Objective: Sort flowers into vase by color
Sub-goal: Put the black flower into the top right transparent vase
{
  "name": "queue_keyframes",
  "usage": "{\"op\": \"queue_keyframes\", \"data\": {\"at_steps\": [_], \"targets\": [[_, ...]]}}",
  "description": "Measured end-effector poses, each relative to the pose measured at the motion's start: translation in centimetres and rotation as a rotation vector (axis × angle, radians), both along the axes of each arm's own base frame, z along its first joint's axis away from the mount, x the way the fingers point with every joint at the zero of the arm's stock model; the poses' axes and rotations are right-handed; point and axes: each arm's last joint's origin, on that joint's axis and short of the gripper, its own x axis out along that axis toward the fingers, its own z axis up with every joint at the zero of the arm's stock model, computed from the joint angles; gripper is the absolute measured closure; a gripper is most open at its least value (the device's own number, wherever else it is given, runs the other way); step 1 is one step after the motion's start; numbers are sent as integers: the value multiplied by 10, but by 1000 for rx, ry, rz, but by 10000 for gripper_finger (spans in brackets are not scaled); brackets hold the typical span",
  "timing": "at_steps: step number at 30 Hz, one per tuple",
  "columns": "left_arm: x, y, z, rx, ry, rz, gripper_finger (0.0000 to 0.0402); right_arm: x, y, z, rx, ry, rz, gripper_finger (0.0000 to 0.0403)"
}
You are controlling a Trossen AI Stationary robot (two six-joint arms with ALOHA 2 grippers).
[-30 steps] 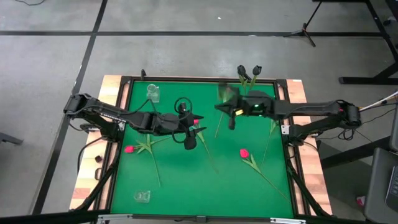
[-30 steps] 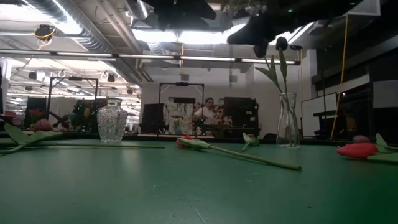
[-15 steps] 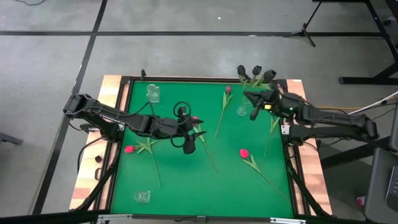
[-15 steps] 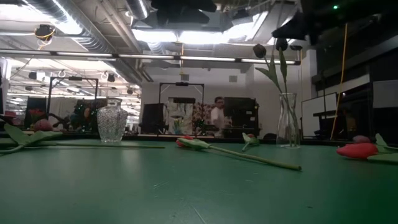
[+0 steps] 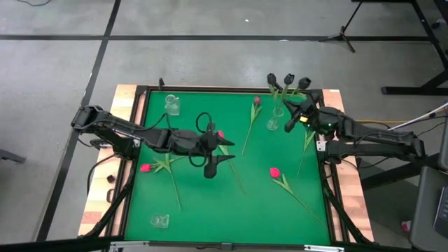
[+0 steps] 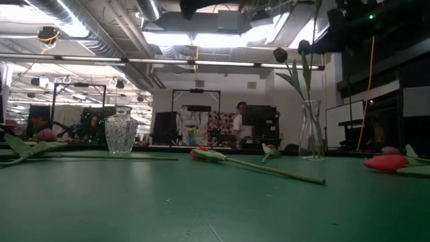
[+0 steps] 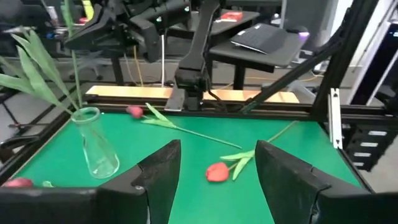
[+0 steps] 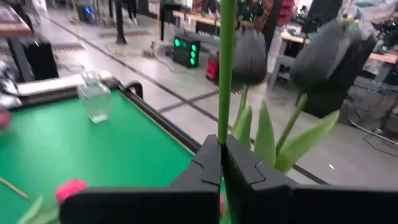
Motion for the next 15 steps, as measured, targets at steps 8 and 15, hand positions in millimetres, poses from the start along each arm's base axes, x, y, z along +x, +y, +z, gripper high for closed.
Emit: {"op": "queue_keyframes", "data": {"at_steps": [8, 15], "targets": [[-2, 5, 7, -37, -26, -105, 198, 0, -1, -23, 44, 23, -28, 402], [-8, 12, 13, -31, -26, -90, 198, -2, -12, -35, 73, -40, -47, 402]]}}
